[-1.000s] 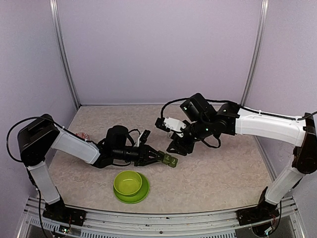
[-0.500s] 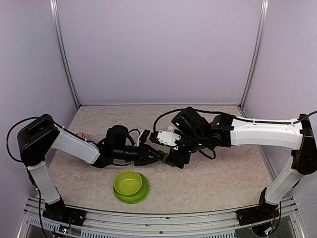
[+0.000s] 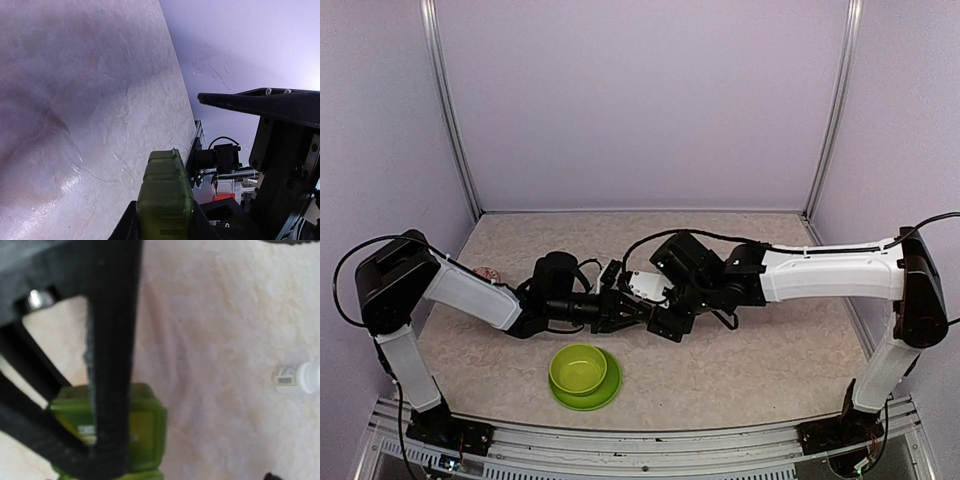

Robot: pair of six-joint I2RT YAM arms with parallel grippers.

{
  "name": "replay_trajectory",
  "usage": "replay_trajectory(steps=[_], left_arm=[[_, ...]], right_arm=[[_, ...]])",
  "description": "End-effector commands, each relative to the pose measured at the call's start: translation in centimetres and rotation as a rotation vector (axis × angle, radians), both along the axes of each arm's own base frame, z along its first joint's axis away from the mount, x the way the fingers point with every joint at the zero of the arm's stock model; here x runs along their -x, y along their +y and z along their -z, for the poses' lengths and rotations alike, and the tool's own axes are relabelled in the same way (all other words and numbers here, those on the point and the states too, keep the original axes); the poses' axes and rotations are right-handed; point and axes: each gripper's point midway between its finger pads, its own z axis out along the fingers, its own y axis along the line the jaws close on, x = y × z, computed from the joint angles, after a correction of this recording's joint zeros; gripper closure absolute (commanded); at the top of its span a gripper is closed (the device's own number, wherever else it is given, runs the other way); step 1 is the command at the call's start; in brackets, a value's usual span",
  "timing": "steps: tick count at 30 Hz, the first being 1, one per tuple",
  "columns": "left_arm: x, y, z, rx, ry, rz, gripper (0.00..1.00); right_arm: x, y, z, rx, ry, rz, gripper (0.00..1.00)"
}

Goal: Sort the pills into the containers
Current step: Open the lid of the pill container from the compartment of the pill container.

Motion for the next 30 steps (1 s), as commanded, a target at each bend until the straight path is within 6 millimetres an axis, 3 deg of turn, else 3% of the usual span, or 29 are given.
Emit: replay_trajectory(steps=[1, 15, 30], left_arm=[[0.1, -0.1, -0.9, 0.032, -0.022, 0.015, 0.78], [0.0, -0.1, -0.8, 0.030, -0.019, 0.016, 0.78], [-0.1, -0.5, -1.1, 0.031, -0.023, 0.022, 0.77]], right_arm=[[-1.1, -0.1, -1.0, -0.010, -0.072, 0.055, 0.11], [-1.0, -1.4, -3.6, -0.082, -0.045, 0.055, 0.11], [-5.0, -3.7, -4.3, -0.044, -0.174, 0.214, 0.11]])
